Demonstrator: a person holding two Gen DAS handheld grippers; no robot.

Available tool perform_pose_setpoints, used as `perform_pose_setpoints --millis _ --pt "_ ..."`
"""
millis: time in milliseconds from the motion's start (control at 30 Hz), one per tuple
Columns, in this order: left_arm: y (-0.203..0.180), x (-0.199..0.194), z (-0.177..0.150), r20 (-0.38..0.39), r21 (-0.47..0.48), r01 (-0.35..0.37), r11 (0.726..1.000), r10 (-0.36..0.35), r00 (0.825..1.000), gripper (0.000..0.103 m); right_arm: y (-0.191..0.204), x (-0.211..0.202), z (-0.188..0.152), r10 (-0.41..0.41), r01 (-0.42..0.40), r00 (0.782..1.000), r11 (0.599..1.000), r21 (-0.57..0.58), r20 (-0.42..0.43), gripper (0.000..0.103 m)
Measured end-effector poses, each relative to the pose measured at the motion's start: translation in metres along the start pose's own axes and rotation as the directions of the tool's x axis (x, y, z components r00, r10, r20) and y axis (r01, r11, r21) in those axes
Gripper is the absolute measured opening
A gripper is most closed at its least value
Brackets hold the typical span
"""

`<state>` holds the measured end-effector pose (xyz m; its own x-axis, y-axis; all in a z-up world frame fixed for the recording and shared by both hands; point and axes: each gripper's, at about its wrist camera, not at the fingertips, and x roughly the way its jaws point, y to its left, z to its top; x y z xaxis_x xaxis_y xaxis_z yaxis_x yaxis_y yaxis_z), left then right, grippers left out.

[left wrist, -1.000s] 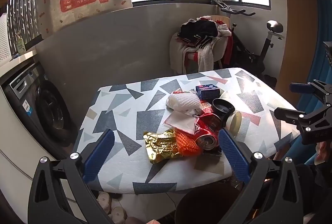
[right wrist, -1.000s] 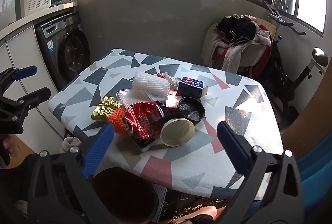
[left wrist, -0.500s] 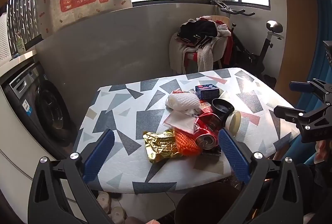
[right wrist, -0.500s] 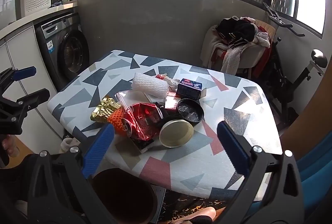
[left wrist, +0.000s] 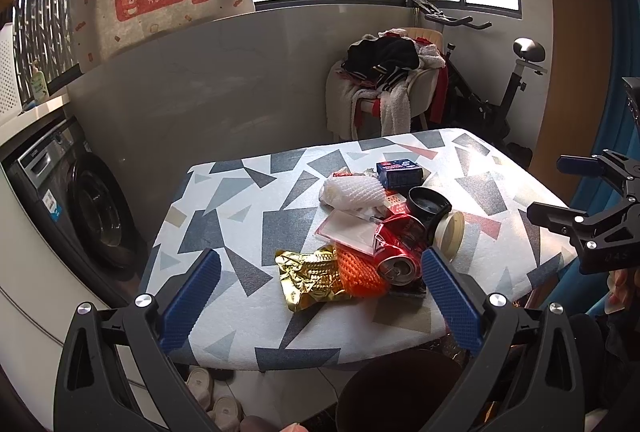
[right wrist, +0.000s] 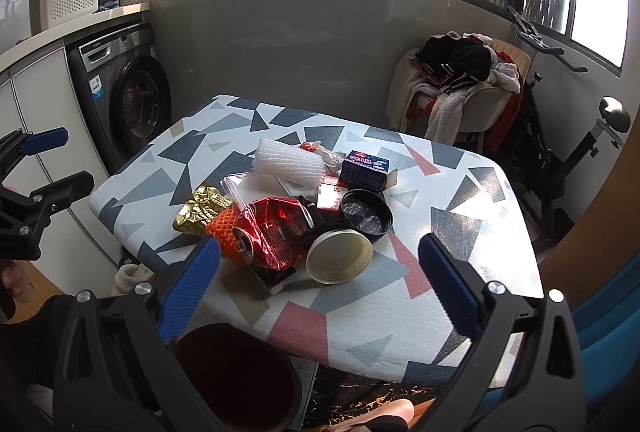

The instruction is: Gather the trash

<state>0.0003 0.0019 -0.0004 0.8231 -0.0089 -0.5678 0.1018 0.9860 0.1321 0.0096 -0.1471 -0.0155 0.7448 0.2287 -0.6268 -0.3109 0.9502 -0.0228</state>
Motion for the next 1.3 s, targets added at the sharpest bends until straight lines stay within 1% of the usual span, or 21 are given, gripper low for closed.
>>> perform_pose_setpoints --millis 600,733,1300 --pt "0.0006 0.0004 0.0 -0.001 0.001 0.0 1.0 0.0 1.0 0.098 0.0003 0.0009 -0.0014 -0.004 0.004 1.0 1.0 -0.002 0.001 0.098" --pt "0.0009 -0.0007 -0.0085 -0.002 0.002 -0.002 1.0 0.002 1.0 0.098 -0.0008 0.0003 -0.0017 -0.006 0.006 1.0 1.0 -0.006 0.0 0.098" --pt "0.002 -0.001 -0.008 -0.001 0.001 -0.002 1.0 0.002 1.0 0.098 0.0003 0.0003 -0.002 -0.007 0.007 1.0 1.0 -0.006 0.001 0.098"
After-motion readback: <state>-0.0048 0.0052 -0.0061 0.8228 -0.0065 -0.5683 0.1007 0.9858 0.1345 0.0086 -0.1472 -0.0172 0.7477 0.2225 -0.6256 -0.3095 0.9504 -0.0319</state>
